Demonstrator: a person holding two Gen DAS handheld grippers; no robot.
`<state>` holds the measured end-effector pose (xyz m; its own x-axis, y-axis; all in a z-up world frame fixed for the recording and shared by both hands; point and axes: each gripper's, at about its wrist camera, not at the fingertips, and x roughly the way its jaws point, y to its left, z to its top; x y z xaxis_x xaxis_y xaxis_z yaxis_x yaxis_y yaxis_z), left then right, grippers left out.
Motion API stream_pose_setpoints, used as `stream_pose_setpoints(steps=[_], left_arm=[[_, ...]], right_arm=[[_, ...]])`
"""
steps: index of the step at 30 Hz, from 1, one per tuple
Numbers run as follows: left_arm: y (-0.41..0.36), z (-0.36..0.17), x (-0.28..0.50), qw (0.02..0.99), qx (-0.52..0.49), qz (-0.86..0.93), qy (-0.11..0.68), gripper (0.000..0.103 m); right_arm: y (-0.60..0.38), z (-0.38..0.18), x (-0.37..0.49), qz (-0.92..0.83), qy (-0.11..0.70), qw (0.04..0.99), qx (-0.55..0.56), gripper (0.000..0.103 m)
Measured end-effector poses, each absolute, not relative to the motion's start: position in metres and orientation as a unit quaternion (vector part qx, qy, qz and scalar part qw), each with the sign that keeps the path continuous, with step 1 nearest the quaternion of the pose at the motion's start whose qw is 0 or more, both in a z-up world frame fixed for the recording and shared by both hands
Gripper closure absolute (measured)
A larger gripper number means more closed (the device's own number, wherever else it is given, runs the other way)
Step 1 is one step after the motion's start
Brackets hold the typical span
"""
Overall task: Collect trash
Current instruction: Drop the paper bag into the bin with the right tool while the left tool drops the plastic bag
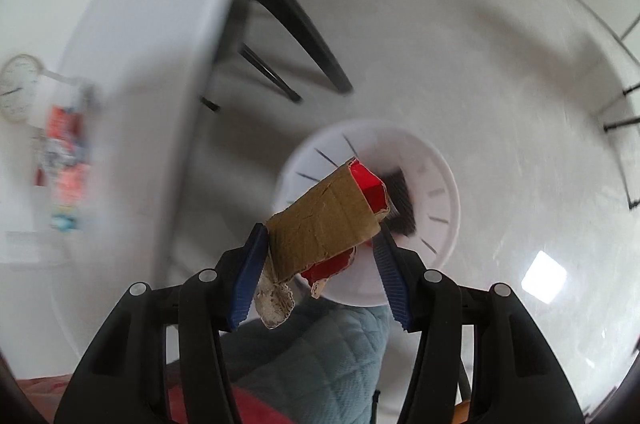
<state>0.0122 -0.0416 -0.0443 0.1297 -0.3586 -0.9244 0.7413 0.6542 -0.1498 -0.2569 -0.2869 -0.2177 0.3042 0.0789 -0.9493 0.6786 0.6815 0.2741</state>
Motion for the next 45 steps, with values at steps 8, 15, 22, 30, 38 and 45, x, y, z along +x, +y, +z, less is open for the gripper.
stream_pose_setpoints(steps=[8,15,22,30,38,45], left_arm=[[-0.11,-0.063,-0.046,0.695,0.195,-0.426,0.545,0.053],[-0.162,-0.092,-0.082,0.655,0.243,-0.458,0.549,0.053],[-0.221,-0.154,-0.126,0.6,0.288,-0.489,0.563,0.052],[-0.252,-0.227,-0.145,0.59,0.318,-0.468,0.577,0.022],[-0.247,-0.197,-0.143,0.625,0.302,-0.464,0.55,0.012],[-0.218,-0.126,-0.122,0.696,0.268,-0.442,0.499,0.012]], right_arm=[[-0.296,-0.305,-0.255,-0.202,0.601,0.69,0.349,0.019],[-0.313,-0.28,-0.284,-0.225,0.578,0.695,0.364,0.006],[-0.339,-0.226,-0.328,-0.266,0.534,0.718,0.358,0.003],[-0.355,-0.224,-0.349,-0.275,0.525,0.713,0.375,0.003],[-0.362,-0.218,-0.339,-0.263,0.524,0.722,0.367,0.003],[-0.353,-0.167,-0.3,-0.211,0.499,0.775,0.326,0.003]])
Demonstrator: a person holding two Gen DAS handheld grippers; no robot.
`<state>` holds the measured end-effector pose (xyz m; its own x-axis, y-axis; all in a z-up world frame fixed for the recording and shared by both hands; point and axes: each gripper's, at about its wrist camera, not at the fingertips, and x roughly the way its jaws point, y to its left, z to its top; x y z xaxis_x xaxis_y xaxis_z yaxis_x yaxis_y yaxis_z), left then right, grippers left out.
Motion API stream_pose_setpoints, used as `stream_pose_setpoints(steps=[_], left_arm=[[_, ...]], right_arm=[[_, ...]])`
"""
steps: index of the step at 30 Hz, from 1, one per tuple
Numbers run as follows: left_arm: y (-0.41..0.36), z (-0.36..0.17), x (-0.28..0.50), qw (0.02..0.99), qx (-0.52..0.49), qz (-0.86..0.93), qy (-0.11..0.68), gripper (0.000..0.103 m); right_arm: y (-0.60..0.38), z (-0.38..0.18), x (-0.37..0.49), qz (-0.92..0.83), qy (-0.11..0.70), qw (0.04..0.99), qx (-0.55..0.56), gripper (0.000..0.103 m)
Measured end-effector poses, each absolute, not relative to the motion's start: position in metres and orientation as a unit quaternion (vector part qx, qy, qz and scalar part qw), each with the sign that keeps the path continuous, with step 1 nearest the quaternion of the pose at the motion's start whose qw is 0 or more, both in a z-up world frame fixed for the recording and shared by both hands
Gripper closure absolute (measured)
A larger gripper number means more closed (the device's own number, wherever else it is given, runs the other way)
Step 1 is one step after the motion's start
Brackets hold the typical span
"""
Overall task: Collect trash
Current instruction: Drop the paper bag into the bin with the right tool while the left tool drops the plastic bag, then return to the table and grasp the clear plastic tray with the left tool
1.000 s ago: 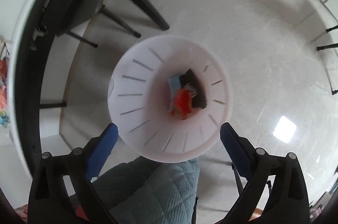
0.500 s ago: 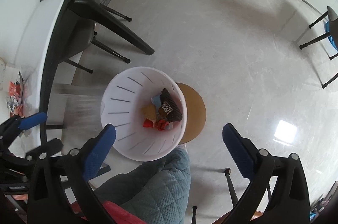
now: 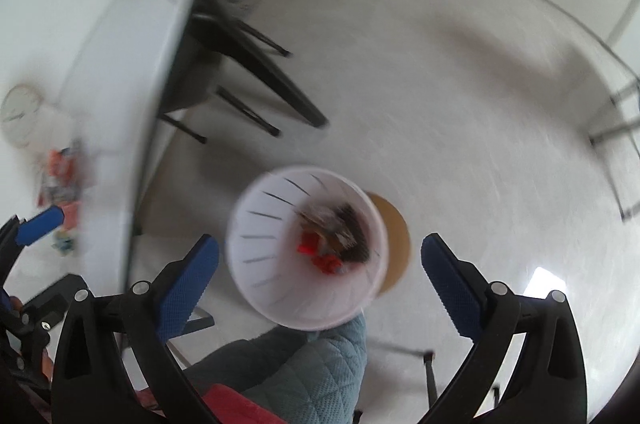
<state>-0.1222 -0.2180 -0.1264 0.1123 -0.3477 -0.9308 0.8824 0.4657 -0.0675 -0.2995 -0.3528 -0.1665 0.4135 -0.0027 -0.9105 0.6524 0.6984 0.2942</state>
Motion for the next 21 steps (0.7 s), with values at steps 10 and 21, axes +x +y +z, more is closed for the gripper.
stream_pose_setpoints(steps=[10,21], left_arm=[[-0.068,-0.021,-0.077,0.87,0.192,-0.226,0.394,0.008],[0.058,-0.054,-0.049,0.909,0.121,0.02,0.398,0.008]], right_arm=[[-0.24,-0.082,-0.163,0.021,0.474,0.868,0.148,0.003],[-0.116,-0.063,-0.063,0.176,0.47,0.864,0.034,0.003]])
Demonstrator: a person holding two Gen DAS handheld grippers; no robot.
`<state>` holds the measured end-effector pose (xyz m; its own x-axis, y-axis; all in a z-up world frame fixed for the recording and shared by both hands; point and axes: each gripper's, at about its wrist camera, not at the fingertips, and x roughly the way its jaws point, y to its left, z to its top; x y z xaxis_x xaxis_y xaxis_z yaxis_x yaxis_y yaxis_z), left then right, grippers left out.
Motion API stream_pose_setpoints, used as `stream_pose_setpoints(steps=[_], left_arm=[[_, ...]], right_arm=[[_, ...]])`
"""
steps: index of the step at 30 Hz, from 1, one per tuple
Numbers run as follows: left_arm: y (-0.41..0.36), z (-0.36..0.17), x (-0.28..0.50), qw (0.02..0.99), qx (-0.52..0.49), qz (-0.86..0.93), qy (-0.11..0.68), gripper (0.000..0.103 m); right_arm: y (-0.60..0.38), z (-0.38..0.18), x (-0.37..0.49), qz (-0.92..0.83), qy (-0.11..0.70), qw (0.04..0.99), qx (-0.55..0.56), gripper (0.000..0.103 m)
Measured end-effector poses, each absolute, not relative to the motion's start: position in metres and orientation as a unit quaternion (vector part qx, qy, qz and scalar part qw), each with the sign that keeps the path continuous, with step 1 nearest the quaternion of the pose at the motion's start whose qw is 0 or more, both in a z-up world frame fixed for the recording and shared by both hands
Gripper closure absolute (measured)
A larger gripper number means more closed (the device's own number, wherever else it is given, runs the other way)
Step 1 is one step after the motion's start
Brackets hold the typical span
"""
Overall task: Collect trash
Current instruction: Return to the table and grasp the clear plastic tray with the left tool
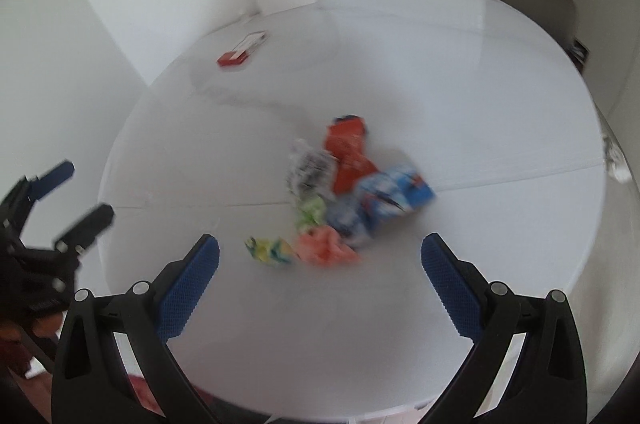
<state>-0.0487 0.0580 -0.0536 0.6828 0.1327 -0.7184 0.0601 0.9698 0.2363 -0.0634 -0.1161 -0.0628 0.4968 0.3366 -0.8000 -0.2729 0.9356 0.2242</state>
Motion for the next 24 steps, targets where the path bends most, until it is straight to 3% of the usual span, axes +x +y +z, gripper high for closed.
stream_pose_setpoints(steps=[12,24], left_arm=[[0.071,-0.145,-0.009,0.917,0.1,0.02,0.387,0.008],[0.064,-0.172,0.012,0.912,0.077,-0.012,0.402,0.008]], right_arm=[[-0.083,-0.102,-0.028,0.171,0.49,0.855,-0.009,0.003],[-0.091,-0.115,-0.016,0.156,0.499,0.852,-0.006,0.003]])
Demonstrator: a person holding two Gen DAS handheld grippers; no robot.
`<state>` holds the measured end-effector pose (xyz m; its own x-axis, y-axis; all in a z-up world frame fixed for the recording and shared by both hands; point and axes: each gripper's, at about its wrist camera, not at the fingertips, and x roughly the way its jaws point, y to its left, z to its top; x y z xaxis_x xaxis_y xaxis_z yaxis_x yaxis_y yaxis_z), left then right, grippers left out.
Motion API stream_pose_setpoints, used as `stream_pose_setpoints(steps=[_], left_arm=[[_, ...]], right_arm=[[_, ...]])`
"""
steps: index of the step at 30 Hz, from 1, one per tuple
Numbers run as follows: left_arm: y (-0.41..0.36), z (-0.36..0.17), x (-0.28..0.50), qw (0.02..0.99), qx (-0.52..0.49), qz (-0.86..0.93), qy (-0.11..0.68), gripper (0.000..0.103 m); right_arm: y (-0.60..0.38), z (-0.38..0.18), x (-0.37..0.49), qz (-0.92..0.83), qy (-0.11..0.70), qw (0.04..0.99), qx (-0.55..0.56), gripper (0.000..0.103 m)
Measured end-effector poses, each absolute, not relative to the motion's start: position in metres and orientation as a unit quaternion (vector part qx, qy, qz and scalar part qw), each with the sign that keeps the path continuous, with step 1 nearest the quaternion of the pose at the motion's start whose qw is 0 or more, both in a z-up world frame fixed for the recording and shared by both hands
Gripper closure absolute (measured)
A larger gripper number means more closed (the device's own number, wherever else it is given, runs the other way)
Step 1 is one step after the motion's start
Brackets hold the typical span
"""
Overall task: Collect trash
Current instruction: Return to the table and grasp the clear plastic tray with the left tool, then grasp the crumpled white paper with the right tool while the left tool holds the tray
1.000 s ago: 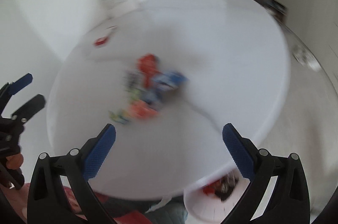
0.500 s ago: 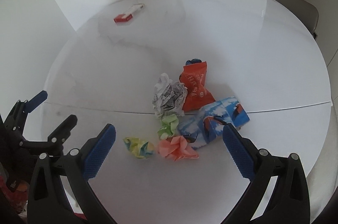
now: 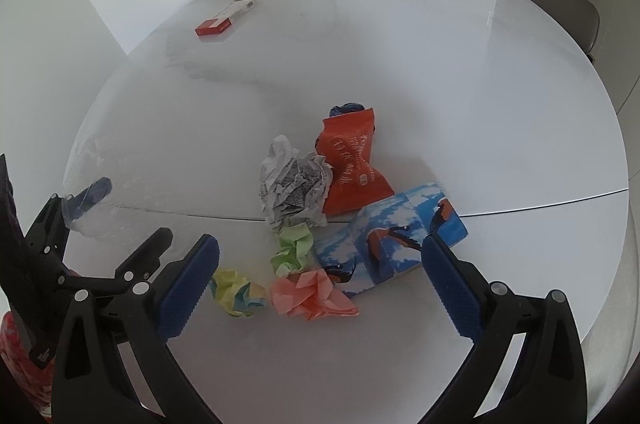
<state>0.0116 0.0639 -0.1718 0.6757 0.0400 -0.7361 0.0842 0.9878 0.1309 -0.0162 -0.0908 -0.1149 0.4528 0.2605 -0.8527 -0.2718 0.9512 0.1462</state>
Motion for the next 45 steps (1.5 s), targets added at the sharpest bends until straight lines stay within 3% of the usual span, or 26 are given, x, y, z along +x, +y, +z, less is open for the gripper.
stream_pose_setpoints(steps=[6,13,23,30,34,45], left_arm=[[0.06,-0.174,0.016,0.912,0.086,-0.013,0.4,0.008],[0.054,-0.176,0.017,0.908,0.096,-0.031,0.407,0.037],[0.063,-0.163,0.018,0.907,0.094,-0.038,0.41,0.038],[0.09,-0.148,0.022,0.908,0.08,-0.026,0.41,0.038],[0.107,-0.144,0.026,0.907,0.073,-0.023,0.413,0.038],[0.124,-0.115,0.036,0.905,0.088,-0.055,0.413,0.038]], right_arm=[[-0.099,-0.115,-0.012,0.15,0.5,0.853,-0.002,0.003],[-0.104,-0.115,-0.009,0.154,0.502,0.851,0.007,0.003],[-0.066,-0.124,0.011,0.188,0.502,0.844,-0.001,0.004],[-0.041,-0.149,0.033,0.171,0.532,0.829,-0.014,0.03],[-0.029,-0.156,0.039,0.16,0.542,0.825,-0.019,0.059],[-0.017,-0.125,0.047,0.163,0.521,0.837,0.037,0.063]])
